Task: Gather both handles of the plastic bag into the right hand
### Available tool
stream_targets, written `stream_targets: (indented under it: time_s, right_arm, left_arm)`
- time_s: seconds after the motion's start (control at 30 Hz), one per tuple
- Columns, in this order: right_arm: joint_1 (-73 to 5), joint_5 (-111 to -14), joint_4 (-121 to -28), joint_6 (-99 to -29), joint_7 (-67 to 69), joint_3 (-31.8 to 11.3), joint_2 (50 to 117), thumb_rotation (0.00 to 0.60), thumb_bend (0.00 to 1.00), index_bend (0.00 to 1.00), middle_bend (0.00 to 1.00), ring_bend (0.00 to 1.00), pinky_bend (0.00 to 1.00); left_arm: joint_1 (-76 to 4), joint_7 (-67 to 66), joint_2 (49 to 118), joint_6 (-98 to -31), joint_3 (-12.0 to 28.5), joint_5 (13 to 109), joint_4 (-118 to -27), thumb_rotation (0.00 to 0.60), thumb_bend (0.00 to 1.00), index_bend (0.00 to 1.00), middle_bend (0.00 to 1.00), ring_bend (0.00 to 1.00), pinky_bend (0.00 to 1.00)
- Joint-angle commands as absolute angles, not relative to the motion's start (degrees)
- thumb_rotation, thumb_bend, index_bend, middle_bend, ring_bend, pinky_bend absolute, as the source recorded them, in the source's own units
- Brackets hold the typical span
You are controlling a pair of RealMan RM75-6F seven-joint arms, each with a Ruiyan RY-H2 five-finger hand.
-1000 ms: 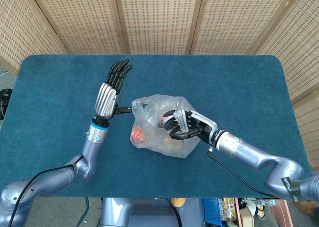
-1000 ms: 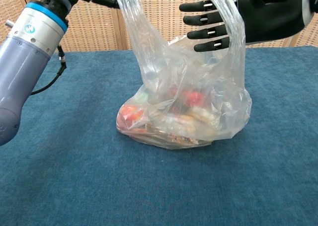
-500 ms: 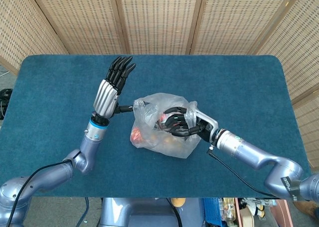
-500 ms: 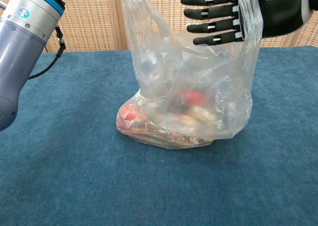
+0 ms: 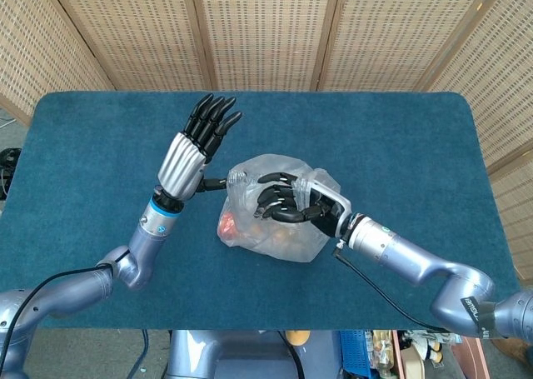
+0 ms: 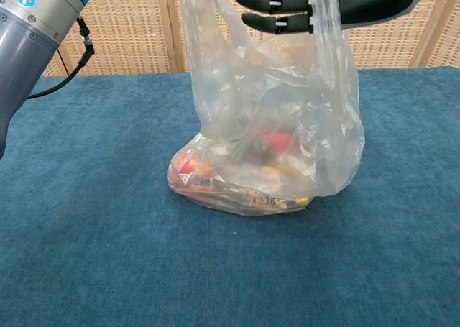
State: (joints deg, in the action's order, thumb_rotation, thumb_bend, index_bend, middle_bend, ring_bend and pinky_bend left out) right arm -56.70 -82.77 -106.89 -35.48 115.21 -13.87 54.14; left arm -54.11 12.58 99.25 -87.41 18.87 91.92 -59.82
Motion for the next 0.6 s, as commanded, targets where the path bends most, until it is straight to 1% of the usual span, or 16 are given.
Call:
stream_targets:
  time_s: [0.03,0.13,0.23,0.37,0.6]
  right_arm:
    - [-56.6,-82.6,-107.0,-35.1,115.9,-14.4,54.2,0.600,0.09,0.29,0.44,0.38,0.42]
    - [-56.5,-82.3,-106.6,-34.4,115.9,-14.9,54.7,0.600,0.11,0.29,0.48,0.41,0.45]
    - [-56.5,-82.1,-106.3,-34.1,116.0,-15.2,55.2,0.600,0.14,0.29,0.48,0.40,0.45]
    - [-56.4,-80.7,-105.9,-33.7,115.4,-15.8,56.3,0.600,0.19,0.29,0.48,0.41,0.45]
    - [-55.9,-78.2,-105.4,-33.6,112.4,-17.1,58.2,0.600,0.21,0.30,0.48,0.39,0.45]
  left_arm:
    - [-54.0,11.9,98.7,-87.2,18.9,91.5,-60.8,0.600,0.15,0.00,0.00,0.00,0.00]
    - [-53.9,11.8,98.3,-87.0,19.0,91.1,-61.4,0.600,0.15,0.00,0.00,0.00,0.00]
    - [-53.8,11.8,97.9,-87.0,18.9,91.1,-61.8,0.600,0.15,0.00,0.00,0.00,0.00]
    - [-53.8,11.9,97.4,-87.1,18.9,91.2,-62.2,0.600,0.15,0.00,0.00,0.00,0.00]
    - [-54.0,10.8,96.4,-86.7,18.7,91.3,-64.5,0.600,0.15,0.00,0.00,0.00,0.00]
